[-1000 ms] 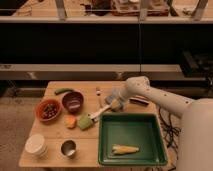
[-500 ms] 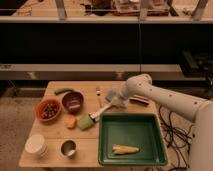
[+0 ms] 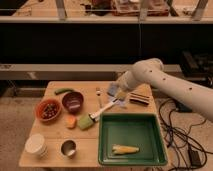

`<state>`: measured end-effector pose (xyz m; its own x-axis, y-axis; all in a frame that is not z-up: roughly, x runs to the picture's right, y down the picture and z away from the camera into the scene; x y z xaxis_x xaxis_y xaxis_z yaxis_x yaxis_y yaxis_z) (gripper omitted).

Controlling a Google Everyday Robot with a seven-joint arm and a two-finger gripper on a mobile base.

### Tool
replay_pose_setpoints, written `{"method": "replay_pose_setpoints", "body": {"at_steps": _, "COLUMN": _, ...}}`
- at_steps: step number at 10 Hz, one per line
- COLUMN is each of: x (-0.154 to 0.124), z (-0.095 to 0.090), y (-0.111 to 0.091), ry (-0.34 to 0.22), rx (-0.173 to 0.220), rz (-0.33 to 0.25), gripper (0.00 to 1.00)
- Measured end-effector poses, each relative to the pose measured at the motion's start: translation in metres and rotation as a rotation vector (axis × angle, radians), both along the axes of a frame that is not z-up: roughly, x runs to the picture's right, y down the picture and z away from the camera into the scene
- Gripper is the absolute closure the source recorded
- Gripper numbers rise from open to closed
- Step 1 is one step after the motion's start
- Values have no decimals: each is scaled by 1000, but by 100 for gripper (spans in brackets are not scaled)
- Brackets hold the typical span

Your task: Wipe tray with sponge

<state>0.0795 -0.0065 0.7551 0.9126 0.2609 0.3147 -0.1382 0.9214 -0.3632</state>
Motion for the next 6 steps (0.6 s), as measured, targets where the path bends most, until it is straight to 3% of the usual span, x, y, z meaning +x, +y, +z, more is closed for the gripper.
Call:
{"method": "replay_pose_setpoints", "body": {"at_steps": 1, "x": 7, "z": -20, "y": 0, "ry": 11, "rx": -20, "rz": -52, "gripper": 66}}
{"method": "replay_pose_setpoints", "body": {"at_steps": 3, "x": 22, "z": -37, "y": 10, "ry": 40, "rx": -51, "rz": -102, "gripper": 66}}
{"method": "replay_pose_setpoints", "body": {"at_steps": 6, "x": 53, "z": -48, "y": 57, "ry": 79, "rx": -125, "rz": -167, "gripper": 69}}
